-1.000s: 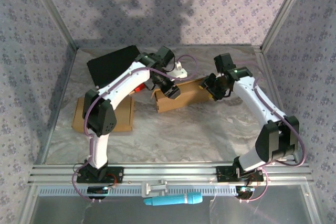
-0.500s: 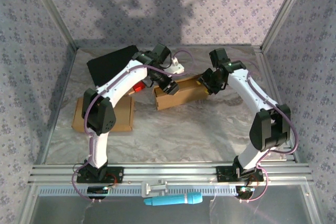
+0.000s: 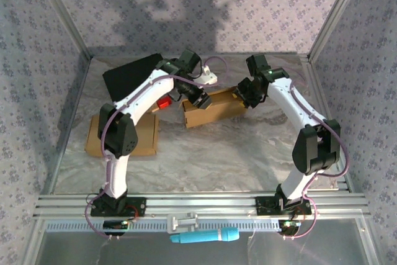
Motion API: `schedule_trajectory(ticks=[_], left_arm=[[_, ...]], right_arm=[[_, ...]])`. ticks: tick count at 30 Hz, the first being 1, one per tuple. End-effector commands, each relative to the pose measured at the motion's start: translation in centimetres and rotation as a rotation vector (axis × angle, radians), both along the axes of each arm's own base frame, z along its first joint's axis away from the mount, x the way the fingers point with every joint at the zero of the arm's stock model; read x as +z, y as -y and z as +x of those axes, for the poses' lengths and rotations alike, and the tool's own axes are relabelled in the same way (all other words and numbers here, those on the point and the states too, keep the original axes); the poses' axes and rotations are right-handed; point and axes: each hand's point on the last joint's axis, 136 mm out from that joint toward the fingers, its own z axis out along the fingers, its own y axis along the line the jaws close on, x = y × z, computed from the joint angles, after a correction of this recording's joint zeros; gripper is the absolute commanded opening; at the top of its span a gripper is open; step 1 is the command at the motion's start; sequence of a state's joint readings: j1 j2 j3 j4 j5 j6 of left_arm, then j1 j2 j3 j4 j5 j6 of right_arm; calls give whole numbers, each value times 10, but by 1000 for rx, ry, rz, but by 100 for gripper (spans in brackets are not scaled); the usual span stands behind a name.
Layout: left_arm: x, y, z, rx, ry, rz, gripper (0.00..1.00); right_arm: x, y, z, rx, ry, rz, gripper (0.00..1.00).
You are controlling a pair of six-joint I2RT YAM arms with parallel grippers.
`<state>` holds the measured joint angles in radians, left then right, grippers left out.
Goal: Fold the paper box
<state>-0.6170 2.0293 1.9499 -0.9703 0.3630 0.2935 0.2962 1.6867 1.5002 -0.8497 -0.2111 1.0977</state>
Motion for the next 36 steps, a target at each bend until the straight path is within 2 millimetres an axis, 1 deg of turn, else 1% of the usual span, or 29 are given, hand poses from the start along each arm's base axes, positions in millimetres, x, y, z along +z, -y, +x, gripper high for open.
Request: schedule_trajectory(ticks=[1,2,3,5,9,11,14,17,24,27,29,32,34,36], left_arm=[[6,5,2,-15,-3,-36,64],[9,5,1,-22,2,-50,77],[14,7,0,-30,15,-64,98],[7,5,-7,-57,9,-56,99],[-5,1,-11,-78,10,-6,99],[-11,-1,-14,-99,39,41,99],[-21,-6,-6,-84,103,119,94],[-18,-8,-1,-66,143,114,87],[-7,-3,-12,-99,127,59,62],[-7,-2,-20,-113,93,44,55],[-8,-2,-24,-117,78,41,54],[-4,-2,-29,-122,76,20,53],[2,-2,-34,-127,71,-2,53],[9,-1,-43,-141,51,-34,53]], right_arm=[[-20,13,-10,-42,-104,-67,33],[-20,13,-9,-43,-105,-67,33],[-21,13,-10,-43,-110,-68,33],[-22,14,-10,-43,-119,-67,33],[-23,14,-9,-45,-123,-59,32],[-23,14,-8,-47,-123,-55,32],[-22,13,-5,-47,-121,-47,31],[-19,13,-4,-47,-118,-44,31],[-14,15,-5,-40,-106,-51,31],[-13,16,-7,-30,-103,-55,31],[-14,16,-8,-30,-104,-56,31],[-13,16,-12,-26,-110,-57,31],[-12,17,-20,-22,-122,-63,31],[-11,19,-31,-19,-133,-71,30]])
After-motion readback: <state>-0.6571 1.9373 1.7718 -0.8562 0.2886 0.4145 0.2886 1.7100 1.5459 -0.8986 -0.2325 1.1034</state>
